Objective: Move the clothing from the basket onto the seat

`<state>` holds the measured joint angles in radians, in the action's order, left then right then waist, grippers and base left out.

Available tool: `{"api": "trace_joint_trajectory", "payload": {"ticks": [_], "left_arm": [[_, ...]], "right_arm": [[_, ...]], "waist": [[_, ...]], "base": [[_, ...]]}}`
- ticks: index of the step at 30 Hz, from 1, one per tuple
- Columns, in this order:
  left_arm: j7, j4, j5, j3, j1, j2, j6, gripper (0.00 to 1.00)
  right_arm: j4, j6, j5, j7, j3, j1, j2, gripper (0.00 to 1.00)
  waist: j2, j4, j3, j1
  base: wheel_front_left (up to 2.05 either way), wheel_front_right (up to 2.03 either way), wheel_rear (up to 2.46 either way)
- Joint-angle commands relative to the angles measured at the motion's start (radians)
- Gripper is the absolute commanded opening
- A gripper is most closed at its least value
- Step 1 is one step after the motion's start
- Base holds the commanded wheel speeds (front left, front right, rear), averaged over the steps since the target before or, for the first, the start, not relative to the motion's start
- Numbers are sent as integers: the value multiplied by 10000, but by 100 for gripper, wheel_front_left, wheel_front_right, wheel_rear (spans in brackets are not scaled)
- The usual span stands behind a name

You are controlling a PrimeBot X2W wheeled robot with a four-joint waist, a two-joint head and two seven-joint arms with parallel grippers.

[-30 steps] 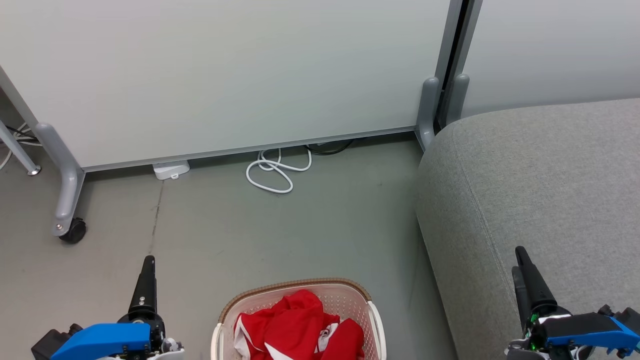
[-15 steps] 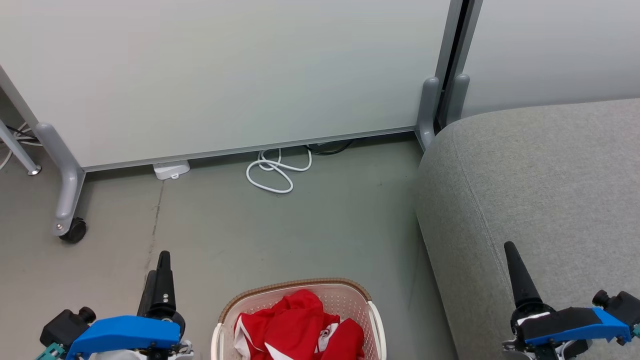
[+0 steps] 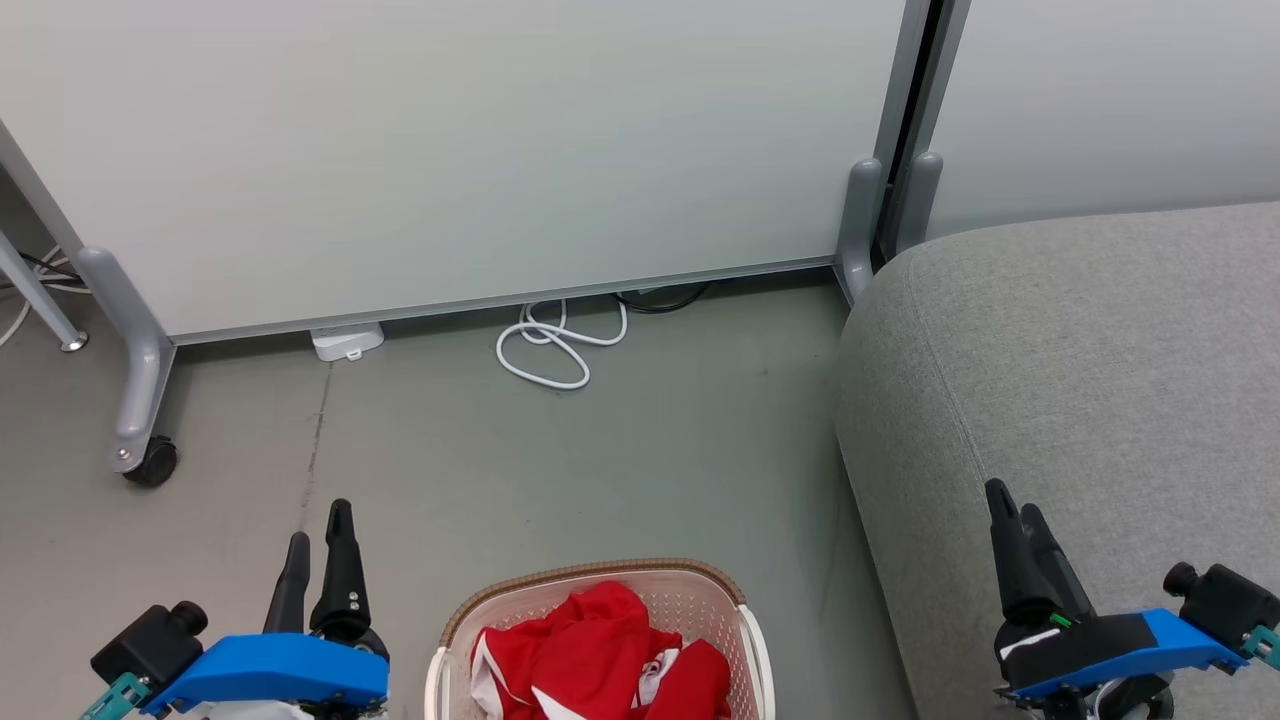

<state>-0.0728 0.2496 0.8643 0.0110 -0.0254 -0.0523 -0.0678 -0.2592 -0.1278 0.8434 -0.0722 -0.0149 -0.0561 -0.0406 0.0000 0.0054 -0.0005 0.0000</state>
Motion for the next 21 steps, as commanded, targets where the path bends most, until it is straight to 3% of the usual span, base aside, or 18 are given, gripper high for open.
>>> {"api": "trace_joint_trajectory", "payload": {"ticks": [1,21], "left_arm": [[-111,-177,-415,27,-77,-71,41,100],[-699,53,-2944,390,-36,-121,30,100]], "right_arm": [[140,-26,-424,-112,50,-208,-71,100],[-116,-28,-3054,-325,303,-273,-92,100]], "waist": [[0,3,-4,0],[0,62,-45,0]], "base": [[0,0,0],[0,0,0]]}}
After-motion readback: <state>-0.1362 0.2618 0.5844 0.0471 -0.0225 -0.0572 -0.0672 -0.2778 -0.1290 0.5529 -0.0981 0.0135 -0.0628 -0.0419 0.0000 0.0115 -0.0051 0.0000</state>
